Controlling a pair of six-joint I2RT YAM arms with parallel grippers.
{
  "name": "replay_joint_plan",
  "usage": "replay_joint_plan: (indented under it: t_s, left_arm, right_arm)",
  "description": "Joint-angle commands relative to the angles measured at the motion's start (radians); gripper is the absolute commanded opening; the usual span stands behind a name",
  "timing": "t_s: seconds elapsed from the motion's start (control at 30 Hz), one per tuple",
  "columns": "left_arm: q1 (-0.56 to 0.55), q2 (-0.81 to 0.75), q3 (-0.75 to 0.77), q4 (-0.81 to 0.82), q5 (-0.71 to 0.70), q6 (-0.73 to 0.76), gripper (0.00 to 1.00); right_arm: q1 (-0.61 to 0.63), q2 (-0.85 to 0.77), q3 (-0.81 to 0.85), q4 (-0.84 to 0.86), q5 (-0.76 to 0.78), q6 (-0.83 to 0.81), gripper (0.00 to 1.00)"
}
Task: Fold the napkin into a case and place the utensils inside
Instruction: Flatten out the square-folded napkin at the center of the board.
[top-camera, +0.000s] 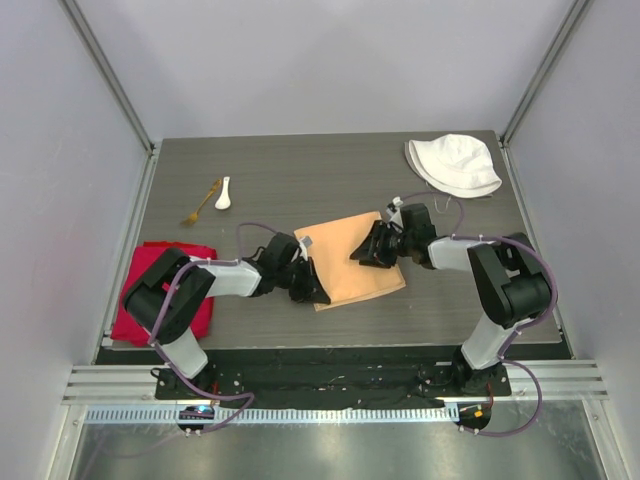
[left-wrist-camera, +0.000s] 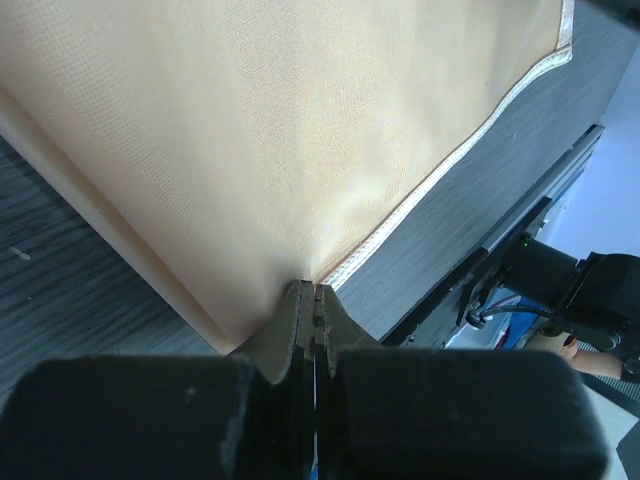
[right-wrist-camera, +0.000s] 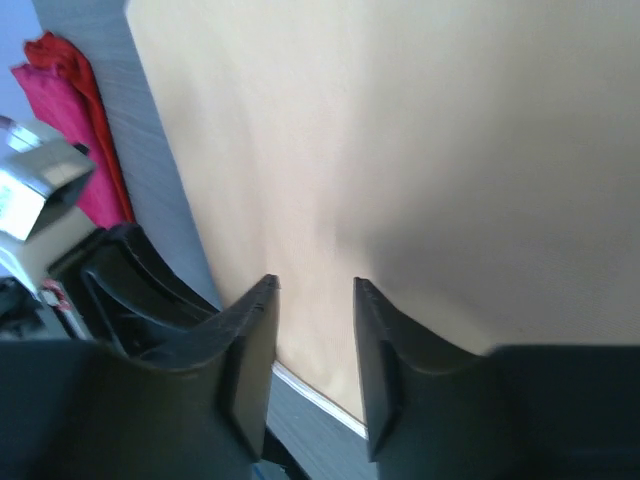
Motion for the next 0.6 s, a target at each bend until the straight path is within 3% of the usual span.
replay_joint_plan:
  t_s: [0.0, 0.07, 0.17, 0.27, 0.57]
  left_arm:
    - [0.006, 0.017, -0.033, 0.071, -0.017, 0.024, 0.00]
    - [0.005, 0.028, -0.057, 0.100, -0.023, 0.016, 0.00]
    - [0.005, 0.037, -0.074, 0.105, -0.033, 0.021, 0.00]
    - [0.005, 0.048, -0.086, 0.111, -0.036, 0.019, 0.00]
    - [0.012, 0.097, -0.117, 0.065, -0.077, 0.005, 0.00]
  right_arm:
    - [0.019, -0.001, 0.115, 0.047, -0.001, 0.001, 0.54]
    - [0.039, 0.029, 0.146, 0.125, -0.015, 0.039, 0.68]
    - [0.071, 0.127, 0.195, 0.252, -0.041, 0.091, 0.76]
    - [0.076, 0.255, 0.233, 0.409, -0.081, 0.142, 0.79]
    - [-0.009, 0.467, 0.361, 0.503, -0.195, 0.135, 0.79]
